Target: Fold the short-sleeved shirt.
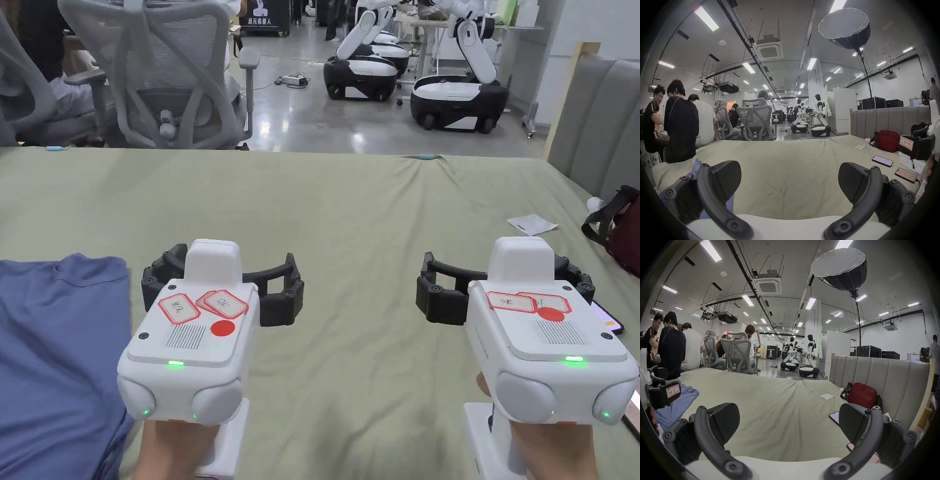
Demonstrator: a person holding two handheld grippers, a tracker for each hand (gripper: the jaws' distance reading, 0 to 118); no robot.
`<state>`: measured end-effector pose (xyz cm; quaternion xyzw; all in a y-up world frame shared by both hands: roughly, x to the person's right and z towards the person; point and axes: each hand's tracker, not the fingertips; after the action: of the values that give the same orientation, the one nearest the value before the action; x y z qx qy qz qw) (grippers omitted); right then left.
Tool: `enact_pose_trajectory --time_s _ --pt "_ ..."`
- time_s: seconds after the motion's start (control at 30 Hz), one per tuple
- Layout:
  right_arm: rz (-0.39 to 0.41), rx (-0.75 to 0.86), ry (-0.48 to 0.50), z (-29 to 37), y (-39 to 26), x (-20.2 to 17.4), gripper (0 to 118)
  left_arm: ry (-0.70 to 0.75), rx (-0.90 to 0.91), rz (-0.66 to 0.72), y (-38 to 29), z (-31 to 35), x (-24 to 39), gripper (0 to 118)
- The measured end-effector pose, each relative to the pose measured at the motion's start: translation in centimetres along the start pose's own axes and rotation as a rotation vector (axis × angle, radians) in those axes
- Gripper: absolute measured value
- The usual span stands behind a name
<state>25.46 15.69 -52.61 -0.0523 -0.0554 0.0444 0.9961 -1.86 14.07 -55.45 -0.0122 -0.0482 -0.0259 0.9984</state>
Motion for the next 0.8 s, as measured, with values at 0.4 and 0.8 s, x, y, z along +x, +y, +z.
enact_pose_trajectory --time_s 0.4,0.8 --pt "0.004 0.012 -0.004 0.10 -0.25 0.15 118 -0.002 -0.002 0.003 -0.42 0.13 -0.23 118" --pt "0.013 0.013 -0.003 0.04 -0.56 0.16 118 -0.008 -0.002 -0.010 -0.60 0.09 0.07 118"
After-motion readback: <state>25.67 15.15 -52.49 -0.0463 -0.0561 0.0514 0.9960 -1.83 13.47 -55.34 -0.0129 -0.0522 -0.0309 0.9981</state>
